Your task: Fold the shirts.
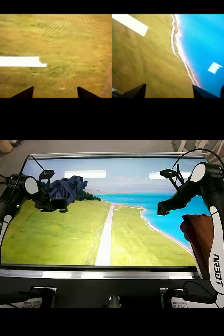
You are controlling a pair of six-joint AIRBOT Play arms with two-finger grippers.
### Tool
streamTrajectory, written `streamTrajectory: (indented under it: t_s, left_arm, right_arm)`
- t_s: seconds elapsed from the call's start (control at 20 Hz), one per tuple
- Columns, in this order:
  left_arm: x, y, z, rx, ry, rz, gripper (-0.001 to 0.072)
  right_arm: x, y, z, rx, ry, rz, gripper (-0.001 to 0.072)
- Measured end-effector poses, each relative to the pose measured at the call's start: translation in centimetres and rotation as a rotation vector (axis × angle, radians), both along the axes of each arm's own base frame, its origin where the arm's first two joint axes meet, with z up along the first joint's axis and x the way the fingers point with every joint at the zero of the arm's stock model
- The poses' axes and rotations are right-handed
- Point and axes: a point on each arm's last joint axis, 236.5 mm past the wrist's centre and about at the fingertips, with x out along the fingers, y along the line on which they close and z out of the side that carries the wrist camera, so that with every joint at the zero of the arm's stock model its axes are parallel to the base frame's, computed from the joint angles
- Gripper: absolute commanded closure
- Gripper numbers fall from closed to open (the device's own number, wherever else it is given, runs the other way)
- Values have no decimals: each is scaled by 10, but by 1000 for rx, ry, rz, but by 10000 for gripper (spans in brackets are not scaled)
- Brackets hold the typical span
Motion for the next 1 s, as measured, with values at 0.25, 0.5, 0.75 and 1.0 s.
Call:
streamTrajectory:
  t_s: [0.25, 0.5, 0.75, 1.0]
  left_arm:
    - [12, -3, 2, -15, -46, 16, 63]
    - [44, -13, 9, -59, -179, 19, 26]
    - [116, -3, 23, -114, -360, 88, 28]
    - [189, 48, -25, -136, -325, 244, 29]
  right_arm:
    - [6, 0, 1, 2, -27, -5, 99]
    - [35, 0, 8, 8, -151, -25, 100]
    - [61, 1, 17, 18, -264, -44, 100]
    - [64, 3, 19, 26, -276, -45, 100]
